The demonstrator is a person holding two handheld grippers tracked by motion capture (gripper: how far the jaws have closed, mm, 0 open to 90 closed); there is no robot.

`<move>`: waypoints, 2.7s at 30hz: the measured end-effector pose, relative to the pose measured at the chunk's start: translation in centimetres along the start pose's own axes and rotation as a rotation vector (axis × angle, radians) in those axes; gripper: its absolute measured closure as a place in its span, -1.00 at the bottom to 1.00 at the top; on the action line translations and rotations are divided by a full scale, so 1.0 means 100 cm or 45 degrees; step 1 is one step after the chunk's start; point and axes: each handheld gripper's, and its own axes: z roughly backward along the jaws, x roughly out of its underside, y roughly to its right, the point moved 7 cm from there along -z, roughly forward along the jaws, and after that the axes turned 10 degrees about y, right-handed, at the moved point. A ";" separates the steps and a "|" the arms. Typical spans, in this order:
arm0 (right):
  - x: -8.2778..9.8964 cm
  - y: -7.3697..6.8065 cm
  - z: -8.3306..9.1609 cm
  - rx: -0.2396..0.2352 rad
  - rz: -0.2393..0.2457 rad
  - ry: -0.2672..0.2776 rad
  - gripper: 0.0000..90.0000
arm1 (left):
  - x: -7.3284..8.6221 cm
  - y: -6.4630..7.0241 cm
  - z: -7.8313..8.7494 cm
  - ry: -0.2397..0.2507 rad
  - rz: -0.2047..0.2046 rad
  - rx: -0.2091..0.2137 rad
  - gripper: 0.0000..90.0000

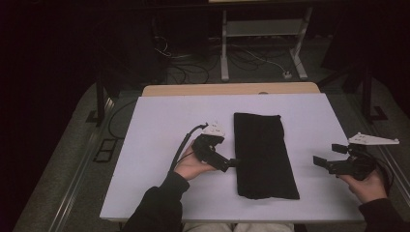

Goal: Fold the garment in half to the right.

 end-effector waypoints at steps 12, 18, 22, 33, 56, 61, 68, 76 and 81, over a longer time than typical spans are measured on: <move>0.003 0.000 0.001 0.012 0.008 0.002 -1.00 | 0.012 -0.015 0.024 0.022 0.033 -0.058 -1.00; 0.005 0.001 0.001 0.012 0.009 -0.007 -1.00 | 0.020 -0.021 0.038 0.028 0.049 -0.095 -1.00; 0.006 0.001 0.000 0.011 0.010 -0.012 -1.00 | 0.024 -0.026 0.048 0.047 0.067 -0.121 -1.00; 0.008 0.001 -0.001 0.011 0.006 -0.023 -1.00 | 0.034 -0.042 0.071 0.077 0.108 -0.183 -1.00; 0.009 0.001 -0.003 0.005 0.007 -0.028 -1.00 | 0.065 -0.068 0.130 0.141 0.147 -0.316 -1.00; 0.009 0.000 -0.003 0.003 0.003 -0.031 -1.00 | 0.079 -0.072 0.142 0.154 0.167 -0.356 -1.00; 0.009 0.000 -0.003 0.001 0.003 -0.033 -1.00 | 0.094 -0.076 0.159 0.203 0.192 -0.396 -1.00; 0.011 -0.001 -0.005 -0.006 0.013 -0.048 -1.00 | 0.115 -0.079 0.174 0.189 0.246 -0.438 -1.00; 0.011 -0.003 -0.005 -0.015 0.027 -0.053 -1.00 | 0.127 -0.086 0.188 0.202 0.300 -0.493 -1.00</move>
